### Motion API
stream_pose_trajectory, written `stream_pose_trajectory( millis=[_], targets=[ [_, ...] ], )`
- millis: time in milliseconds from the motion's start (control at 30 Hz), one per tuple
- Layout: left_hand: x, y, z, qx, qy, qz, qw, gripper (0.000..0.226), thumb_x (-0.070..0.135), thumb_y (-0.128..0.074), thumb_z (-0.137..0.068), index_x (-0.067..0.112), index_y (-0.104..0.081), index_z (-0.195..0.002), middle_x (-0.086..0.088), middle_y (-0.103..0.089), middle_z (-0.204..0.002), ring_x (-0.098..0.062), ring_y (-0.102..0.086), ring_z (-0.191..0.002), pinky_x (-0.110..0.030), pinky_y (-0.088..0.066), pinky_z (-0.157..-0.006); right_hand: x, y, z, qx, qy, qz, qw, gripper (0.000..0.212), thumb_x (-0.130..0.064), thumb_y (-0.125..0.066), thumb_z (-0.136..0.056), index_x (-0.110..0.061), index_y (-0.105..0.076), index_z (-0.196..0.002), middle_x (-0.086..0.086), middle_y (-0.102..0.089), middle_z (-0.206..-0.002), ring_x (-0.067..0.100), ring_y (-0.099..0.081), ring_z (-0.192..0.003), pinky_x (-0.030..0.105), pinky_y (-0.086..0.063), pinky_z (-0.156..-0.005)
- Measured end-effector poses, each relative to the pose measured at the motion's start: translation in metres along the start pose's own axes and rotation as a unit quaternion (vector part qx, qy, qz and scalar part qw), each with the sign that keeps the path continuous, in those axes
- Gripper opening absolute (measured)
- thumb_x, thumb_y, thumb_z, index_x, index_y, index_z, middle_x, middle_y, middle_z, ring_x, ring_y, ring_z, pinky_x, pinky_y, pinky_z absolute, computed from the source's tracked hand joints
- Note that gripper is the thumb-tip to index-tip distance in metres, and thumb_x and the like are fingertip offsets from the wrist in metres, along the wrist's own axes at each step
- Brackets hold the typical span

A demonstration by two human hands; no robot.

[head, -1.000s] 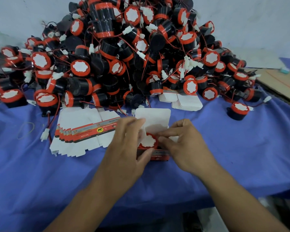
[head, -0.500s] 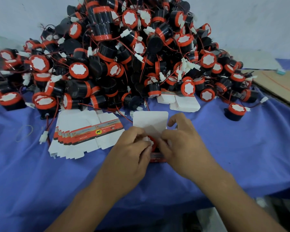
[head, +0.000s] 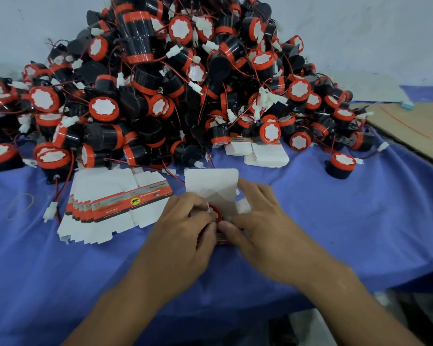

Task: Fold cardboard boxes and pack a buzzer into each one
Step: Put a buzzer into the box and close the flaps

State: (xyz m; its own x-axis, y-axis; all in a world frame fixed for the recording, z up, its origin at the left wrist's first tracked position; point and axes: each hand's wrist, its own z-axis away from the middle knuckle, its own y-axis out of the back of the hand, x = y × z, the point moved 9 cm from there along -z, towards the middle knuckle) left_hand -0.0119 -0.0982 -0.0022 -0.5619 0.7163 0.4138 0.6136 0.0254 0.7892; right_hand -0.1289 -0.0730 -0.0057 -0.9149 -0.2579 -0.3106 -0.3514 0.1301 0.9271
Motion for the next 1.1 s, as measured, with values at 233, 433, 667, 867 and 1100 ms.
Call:
stream_pose_trajectory(
  millis=[233,433,667,867,1100],
  targets=[
    [0.004,-0.01,0.0,-0.062,-0.025,-0.013,0.998,0.04,0.032,-0.036,-0.097,0.025,-0.072,-0.115,0.001,-0.051,-0.114,-0.021,-0.043,-0.102,-0.035,-0.044,-0.089,0.001,-0.003,0.008,-0.016,0.02,-0.042,0.999,0.026,-0.041,-0.047,-0.105,-0.031,-0.071,-0.099,-0.003,-0.018,-0.163,0.017,-0.028,-0.138,0.027,-0.031,-0.11],
    [0.004,-0.014,-0.001,-0.081,-0.02,-0.026,0.996,0.043,0.031,-0.033,-0.095,0.03,-0.068,-0.12,0.002,-0.049,-0.121,-0.022,-0.04,-0.106,-0.034,-0.043,-0.093,0.021,0.024,0.01,0.129,-0.062,-0.205,0.968,0.016,-0.026,-0.057,-0.101,-0.026,-0.069,-0.112,-0.01,-0.047,-0.147,-0.002,-0.056,-0.119,0.017,-0.048,-0.098],
    [0.007,-0.007,-0.005,-0.051,-0.037,-0.04,0.997,0.035,0.029,-0.039,-0.096,0.021,-0.07,-0.109,0.003,-0.055,-0.108,-0.021,-0.044,-0.09,-0.038,-0.045,-0.08,0.032,0.01,0.006,0.133,-0.147,-0.272,0.942,0.014,-0.012,-0.068,-0.094,-0.024,-0.075,-0.088,-0.013,-0.067,-0.091,0.003,-0.065,-0.082,0.011,-0.047,-0.069],
    [-0.013,0.009,-0.002,0.027,0.053,0.088,0.994,0.016,0.035,-0.055,-0.09,0.026,-0.062,-0.101,0.017,-0.063,-0.094,-0.006,-0.058,-0.091,-0.026,-0.046,-0.079,0.032,-0.004,-0.002,0.09,-0.15,-0.25,0.952,0.004,-0.026,-0.074,-0.091,-0.026,-0.077,-0.094,-0.012,-0.057,-0.104,0.004,-0.06,-0.088,0.014,-0.048,-0.076],
    [-0.039,0.008,0.002,0.092,0.144,0.234,0.957,0.087,0.026,-0.072,-0.087,0.046,-0.015,-0.15,0.024,-0.045,-0.127,0.001,-0.063,-0.103,-0.011,-0.049,-0.076,0.038,-0.013,-0.004,0.063,-0.173,-0.353,0.917,0.078,-0.019,-0.076,-0.09,-0.049,-0.023,-0.14,-0.028,-0.057,-0.112,0.01,-0.063,-0.064,0.015,-0.05,-0.056]
  ],
)
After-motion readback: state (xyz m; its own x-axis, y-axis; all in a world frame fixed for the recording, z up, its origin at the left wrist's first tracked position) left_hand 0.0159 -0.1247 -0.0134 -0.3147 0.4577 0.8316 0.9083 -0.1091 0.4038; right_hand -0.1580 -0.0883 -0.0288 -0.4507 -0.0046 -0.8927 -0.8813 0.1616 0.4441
